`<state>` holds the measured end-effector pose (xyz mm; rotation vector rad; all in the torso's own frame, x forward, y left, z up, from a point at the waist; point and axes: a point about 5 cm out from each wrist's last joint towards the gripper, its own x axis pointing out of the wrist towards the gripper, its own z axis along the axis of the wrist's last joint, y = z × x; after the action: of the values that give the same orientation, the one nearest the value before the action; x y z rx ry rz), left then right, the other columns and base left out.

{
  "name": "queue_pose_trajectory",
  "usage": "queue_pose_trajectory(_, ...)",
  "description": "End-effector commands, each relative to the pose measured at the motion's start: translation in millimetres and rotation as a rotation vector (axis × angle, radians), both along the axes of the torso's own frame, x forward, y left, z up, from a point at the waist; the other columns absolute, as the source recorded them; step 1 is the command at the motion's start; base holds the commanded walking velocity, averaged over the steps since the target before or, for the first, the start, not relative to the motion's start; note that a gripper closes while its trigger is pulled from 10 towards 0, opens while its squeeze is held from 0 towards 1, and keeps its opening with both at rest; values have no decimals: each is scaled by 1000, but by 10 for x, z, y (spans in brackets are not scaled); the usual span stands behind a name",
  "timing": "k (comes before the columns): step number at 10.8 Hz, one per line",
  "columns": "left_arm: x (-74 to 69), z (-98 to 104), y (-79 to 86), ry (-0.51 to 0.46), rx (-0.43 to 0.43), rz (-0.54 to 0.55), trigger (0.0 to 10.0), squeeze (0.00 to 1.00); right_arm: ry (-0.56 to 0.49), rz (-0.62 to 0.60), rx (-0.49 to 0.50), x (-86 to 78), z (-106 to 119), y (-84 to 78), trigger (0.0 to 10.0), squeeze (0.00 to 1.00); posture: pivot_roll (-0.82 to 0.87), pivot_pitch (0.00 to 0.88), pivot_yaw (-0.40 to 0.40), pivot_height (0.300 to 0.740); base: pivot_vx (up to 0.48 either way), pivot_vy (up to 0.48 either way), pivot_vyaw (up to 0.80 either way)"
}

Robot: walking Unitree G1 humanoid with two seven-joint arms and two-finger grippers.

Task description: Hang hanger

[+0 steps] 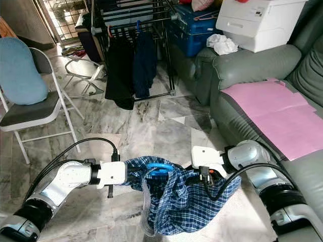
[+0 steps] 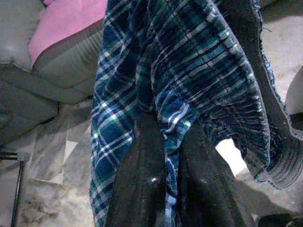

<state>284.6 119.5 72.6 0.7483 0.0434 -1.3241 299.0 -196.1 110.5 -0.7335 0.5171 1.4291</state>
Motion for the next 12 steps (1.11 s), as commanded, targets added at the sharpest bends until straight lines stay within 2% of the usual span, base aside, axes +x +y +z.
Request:
queue_pose_trajectory(1, 79, 143, -30, -66, -45, 1, 0, 0, 5, 10, 5, 4, -3, 23, 0, 0, -91, 0, 107, 740, 0, 0, 0)
queue_pose_trajectory(4, 73, 122, -30, -49, -49, 12, 0, 0, 4, 6, 16, 6, -9, 37, 0, 0, -96, 0, 105, 740, 0, 0, 0)
queue_pose_trajectory(5, 68, 105, -21, -52, -41, 15, 2431, 0, 1, 2, 23, 10, -8, 44, 0, 0, -96, 0, 103, 740, 0, 0, 0)
queue_pose_trajectory(6, 60, 85, -9, -57, -29, 13, 10000, 0, -6, -2, 29, 15, -7, 49, 0, 0, -97, 0, 100, 740, 0, 0, 0)
queue_pose_trajectory(8, 75, 68, 19, -65, -25, 39, 10000, 0, -16, -11, 31, 23, -7, 47, 0, 0, -98, 0, 101, 740, 0, 0, 0)
queue_pose_trajectory(9, 122, 89, 43, -77, -58, 102, 10000, 1000, -25, -23, 32, 33, -11, 49, 0, 0, -98, 0, 101, 740, 0, 0, 0)
queue_pose_trajectory(10, 127, 103, 70, -69, -90, 132, 10000, 1000, -50, -43, 34, 56, -21, 58, 0, 0, -102, 0, 100, 740, 0, 0, 0)
queue_pose_trajectory(12, 41, 43, 246, -67, -56, 123, 10000, 1000, -141, -112, 24, 148, -37, 56, 0, 0, -107, 0, 93, 740, 0, 0, 0)
